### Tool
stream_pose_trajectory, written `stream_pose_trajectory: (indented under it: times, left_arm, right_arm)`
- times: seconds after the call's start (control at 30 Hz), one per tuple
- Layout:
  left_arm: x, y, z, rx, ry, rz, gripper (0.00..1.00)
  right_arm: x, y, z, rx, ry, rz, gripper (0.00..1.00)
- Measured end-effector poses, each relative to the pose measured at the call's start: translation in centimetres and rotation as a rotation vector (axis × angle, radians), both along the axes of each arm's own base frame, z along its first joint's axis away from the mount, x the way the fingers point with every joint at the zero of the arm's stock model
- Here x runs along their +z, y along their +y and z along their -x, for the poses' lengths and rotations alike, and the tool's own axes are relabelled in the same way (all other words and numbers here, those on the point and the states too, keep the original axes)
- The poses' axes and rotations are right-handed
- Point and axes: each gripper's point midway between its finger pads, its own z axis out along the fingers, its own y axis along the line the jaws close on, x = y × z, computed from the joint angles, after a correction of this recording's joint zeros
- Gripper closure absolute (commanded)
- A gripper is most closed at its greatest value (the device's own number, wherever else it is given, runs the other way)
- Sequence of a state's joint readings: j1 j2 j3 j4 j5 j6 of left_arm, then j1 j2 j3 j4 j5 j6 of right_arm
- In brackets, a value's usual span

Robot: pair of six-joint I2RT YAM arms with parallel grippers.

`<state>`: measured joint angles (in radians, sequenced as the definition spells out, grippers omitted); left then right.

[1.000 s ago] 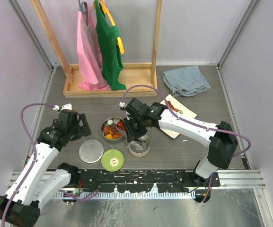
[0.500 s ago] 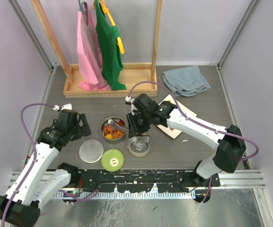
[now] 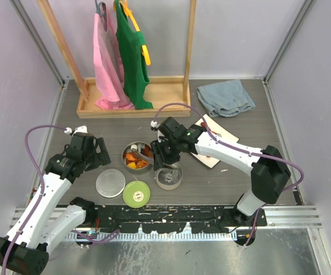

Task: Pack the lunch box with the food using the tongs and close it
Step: Adjust the fake food on the plate.

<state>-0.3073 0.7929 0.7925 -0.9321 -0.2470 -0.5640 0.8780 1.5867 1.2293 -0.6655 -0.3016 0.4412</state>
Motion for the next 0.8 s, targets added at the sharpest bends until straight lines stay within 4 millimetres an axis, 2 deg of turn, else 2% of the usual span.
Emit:
stream_pose_trajectory:
  times: [0.1, 0.2, 0.47, 0.57, 0.67, 0.8]
  left_arm:
    - [0.0, 0.0, 0.0, 0.000, 0.000, 0.000, 0.02]
    - [0.0, 0.0, 0.0, 0.000, 0.000, 0.000, 0.02]
    - [0.0, 0.0, 0.0, 0.000, 0.000, 0.000, 0.02]
    - [0.0, 0.0, 0.0, 0.000, 0.000, 0.000, 0.02]
    - [0.0, 0.0, 0.0, 0.000, 0.000, 0.000, 0.02]
    - [0.0, 0.0, 0.0, 0.000, 0.000, 0.001, 0.02]
  right_arm:
    - [-0.1, -0.6, -0.5, -0.023, -0.013, 0.023, 0.48]
    - [0.7, -1.1, -1.2, -0.046, -0.037, 0.037, 0.48]
    - [6.3, -2.9, -2.0, -0.094, -0.163, -0.010, 0.49]
    - [8.2, -5.2, -2.6, -0.158, -0.217, -0.004, 0.49]
    - [9.4, -9.0, -3.8, -0.267, -0.264, 0.040, 0.49]
    - [9.2, -14.4, -4.9, -0.417, -0.293, 0.129, 0.50]
